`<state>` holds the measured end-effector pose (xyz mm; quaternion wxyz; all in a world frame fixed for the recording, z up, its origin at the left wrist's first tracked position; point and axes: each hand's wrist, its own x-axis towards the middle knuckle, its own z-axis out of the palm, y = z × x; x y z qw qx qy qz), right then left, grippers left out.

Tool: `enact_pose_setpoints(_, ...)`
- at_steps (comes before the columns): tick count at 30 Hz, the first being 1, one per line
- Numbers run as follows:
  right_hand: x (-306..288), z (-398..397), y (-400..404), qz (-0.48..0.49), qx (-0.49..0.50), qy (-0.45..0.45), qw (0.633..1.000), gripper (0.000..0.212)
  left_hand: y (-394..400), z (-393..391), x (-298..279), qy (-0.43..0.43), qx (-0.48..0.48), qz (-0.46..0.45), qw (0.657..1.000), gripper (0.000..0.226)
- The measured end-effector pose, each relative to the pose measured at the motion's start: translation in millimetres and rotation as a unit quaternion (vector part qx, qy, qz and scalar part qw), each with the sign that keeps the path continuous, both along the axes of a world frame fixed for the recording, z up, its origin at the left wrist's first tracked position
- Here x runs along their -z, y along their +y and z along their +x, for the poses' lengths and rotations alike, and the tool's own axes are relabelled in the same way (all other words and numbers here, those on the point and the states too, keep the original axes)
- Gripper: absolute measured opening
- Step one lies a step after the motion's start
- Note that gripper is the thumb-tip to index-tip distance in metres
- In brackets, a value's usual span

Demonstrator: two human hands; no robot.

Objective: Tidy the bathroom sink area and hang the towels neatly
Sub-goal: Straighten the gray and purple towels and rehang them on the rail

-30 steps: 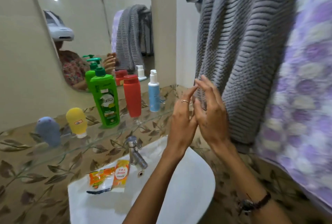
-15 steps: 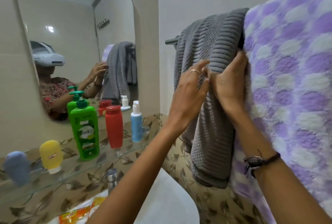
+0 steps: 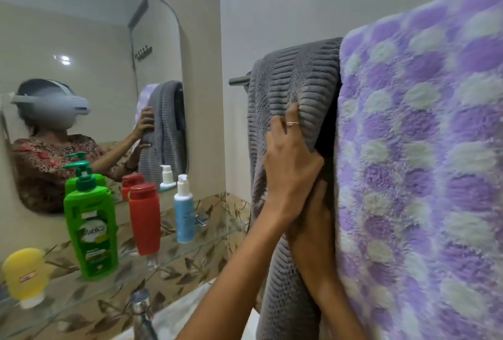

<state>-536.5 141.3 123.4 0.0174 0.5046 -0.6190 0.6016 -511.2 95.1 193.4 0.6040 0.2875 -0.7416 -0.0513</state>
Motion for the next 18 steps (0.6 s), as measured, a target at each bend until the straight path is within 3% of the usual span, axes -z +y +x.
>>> enact_pose_setpoints(3, 12, -3, 13, 0.056, -0.018, 0.041, 0.997, 0.044, -4, 6, 9, 0.088, 0.04, 0.042, 0.994, 0.058)
enact_pose_setpoints(5, 12, -10, 17, 0.055, -0.049, 0.018, 0.997, 0.043, -6, 8, 17, 0.12, 0.042, 0.079, 0.989, 0.049)
enact_pose_setpoints(10, -21, -5, 28, -0.103, -0.102, -0.099, 0.985, 0.041, 1, 16, 54, 0.157, 0.075, 0.105, 0.979, 0.036)
enact_pose_setpoints(13, -66, -1, 12, -0.141, -0.115, -0.103, 0.978, 0.068, 8, 22, 88, 0.162, 0.105, 0.144, 0.971, 0.037)
enact_pose_setpoints(15, -88, -5, -4, -0.129, -0.08, -0.106, 0.983, 0.083, 16, 27, 123, 0.107, 0.117, 0.221, 0.962, 0.041)
enact_pose_setpoints(18, -76, -9, -19, -0.042, -0.04, -0.029, 0.998, 0.061, 31, 37, 174, 0.043, 0.202, 0.409, 0.889, 0.051)
